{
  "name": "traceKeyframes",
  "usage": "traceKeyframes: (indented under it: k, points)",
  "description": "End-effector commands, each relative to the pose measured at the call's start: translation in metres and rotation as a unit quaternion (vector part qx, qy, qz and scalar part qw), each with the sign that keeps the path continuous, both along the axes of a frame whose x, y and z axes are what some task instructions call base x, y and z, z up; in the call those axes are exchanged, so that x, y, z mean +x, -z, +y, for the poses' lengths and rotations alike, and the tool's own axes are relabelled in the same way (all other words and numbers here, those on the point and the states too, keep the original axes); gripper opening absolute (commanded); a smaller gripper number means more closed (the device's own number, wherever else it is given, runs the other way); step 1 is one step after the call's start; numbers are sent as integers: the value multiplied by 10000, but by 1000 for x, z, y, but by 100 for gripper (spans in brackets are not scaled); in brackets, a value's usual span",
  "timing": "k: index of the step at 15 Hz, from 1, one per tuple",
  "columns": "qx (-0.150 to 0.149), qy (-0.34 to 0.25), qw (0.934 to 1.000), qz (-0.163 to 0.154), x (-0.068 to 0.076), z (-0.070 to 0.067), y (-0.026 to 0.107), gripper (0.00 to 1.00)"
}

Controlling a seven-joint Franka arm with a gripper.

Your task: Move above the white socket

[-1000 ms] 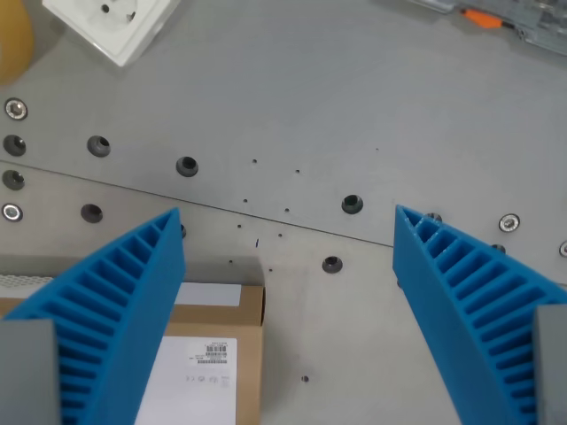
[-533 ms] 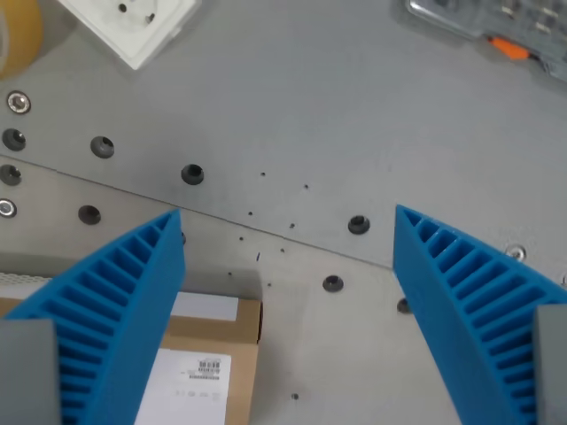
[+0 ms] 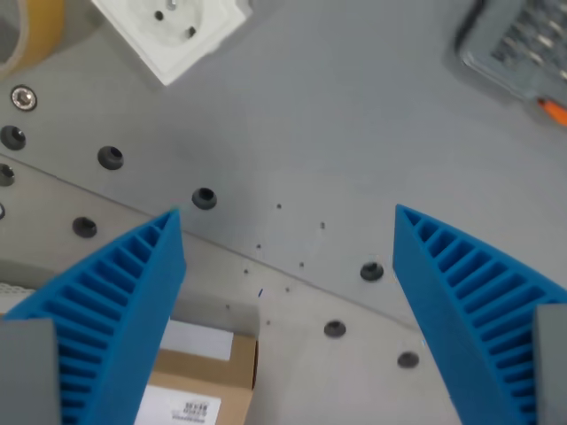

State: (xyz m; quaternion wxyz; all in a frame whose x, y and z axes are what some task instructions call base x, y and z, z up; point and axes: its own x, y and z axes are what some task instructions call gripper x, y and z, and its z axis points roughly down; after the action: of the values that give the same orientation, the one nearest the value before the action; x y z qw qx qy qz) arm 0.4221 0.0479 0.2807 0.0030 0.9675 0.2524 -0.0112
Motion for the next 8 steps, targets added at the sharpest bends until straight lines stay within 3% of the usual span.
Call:
traceKeyframes:
  k: [1, 8]
  points:
    - [61, -1331, 9900, -456, 0, 10, 14, 100]
    - [74, -2068, 9772, -472, 9, 36, 47, 100]
